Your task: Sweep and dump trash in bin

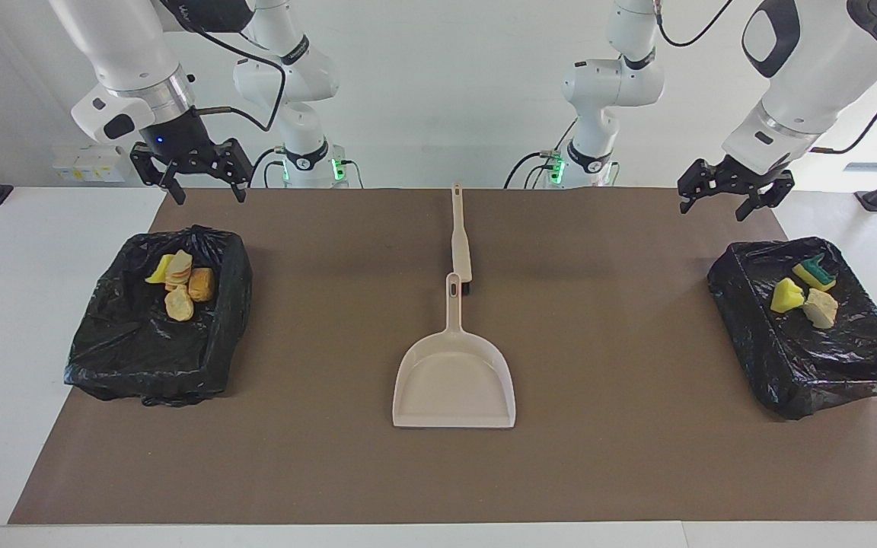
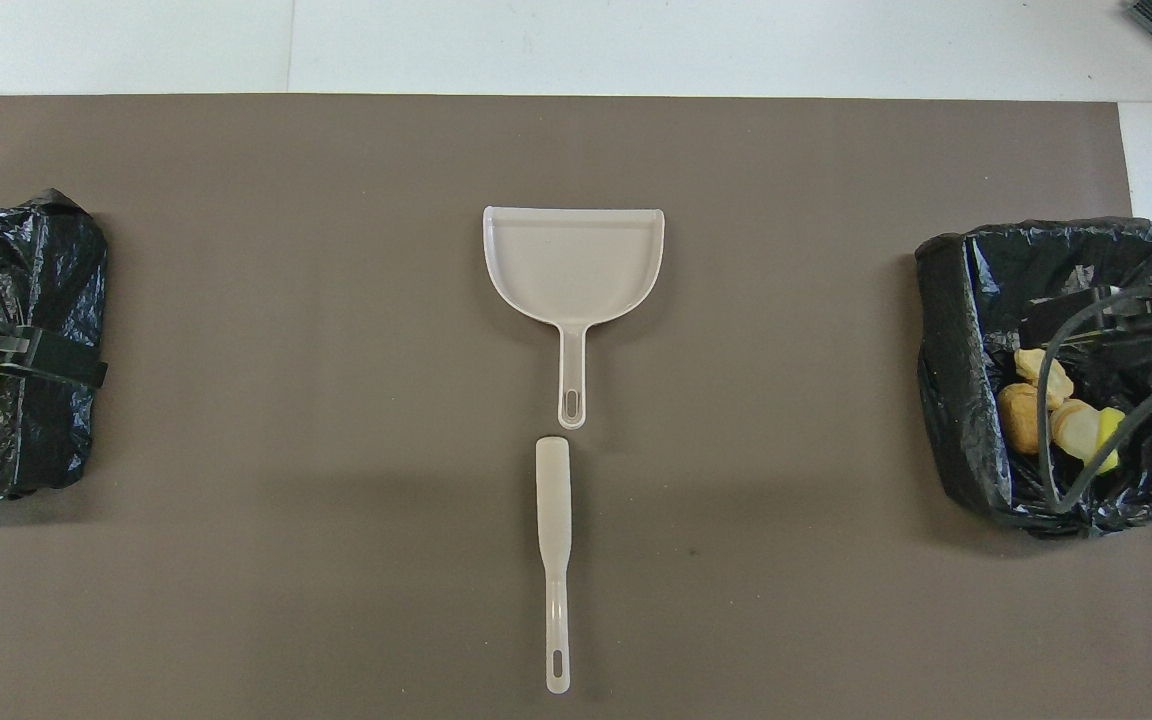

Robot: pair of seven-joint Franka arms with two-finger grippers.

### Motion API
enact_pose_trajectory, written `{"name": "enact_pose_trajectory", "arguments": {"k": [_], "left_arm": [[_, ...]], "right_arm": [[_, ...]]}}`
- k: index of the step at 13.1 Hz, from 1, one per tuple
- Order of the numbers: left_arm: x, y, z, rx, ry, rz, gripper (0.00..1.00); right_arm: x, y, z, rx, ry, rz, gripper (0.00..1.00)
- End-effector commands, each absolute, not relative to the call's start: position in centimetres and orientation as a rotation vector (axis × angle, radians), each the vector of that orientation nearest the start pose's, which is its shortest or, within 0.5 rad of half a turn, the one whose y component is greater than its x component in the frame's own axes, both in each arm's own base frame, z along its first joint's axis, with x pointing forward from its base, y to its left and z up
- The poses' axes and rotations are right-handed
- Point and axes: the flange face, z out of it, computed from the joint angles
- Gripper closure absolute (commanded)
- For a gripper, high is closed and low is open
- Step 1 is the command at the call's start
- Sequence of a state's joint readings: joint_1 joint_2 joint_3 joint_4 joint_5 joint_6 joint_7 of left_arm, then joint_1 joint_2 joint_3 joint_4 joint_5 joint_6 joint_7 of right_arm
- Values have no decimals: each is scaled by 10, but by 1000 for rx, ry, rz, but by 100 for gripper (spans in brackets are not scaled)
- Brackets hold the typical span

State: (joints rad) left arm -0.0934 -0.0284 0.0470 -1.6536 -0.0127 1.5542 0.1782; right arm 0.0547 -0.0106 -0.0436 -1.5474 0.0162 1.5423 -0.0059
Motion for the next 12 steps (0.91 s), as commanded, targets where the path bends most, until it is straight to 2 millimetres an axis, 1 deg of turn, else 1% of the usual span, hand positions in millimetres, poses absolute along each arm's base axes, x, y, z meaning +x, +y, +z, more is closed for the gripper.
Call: {"name": "enact_pose_trajectory", "arguments": {"k": [1, 2, 3, 6, 8, 9, 12], "left_arm": [[540, -16, 603, -3132, 328, 125, 0], [541, -15, 606, -3144, 322, 114, 0], [539, -23, 607, -3135, 340, 117, 0], [540, -22, 613, -3127, 344, 115, 0], [539, -19, 627, -3126, 337, 108, 0], [542, -20, 625, -3128, 340, 123, 0], [542, -21, 624, -3127, 345, 125, 0]], "right_arm": [[547, 4, 640, -3107, -33, -17, 0], [546, 5, 640, -3107, -35, -15, 0], [546, 4, 640, -3107, -33, -12, 0], [546, 5, 640, -3107, -35, -12, 0], [546, 5, 640, -3107, -35, -12, 0], [546, 5, 640, -3107, -35, -12, 0], [546, 5, 640, -3107, -35, -12, 0]]}}
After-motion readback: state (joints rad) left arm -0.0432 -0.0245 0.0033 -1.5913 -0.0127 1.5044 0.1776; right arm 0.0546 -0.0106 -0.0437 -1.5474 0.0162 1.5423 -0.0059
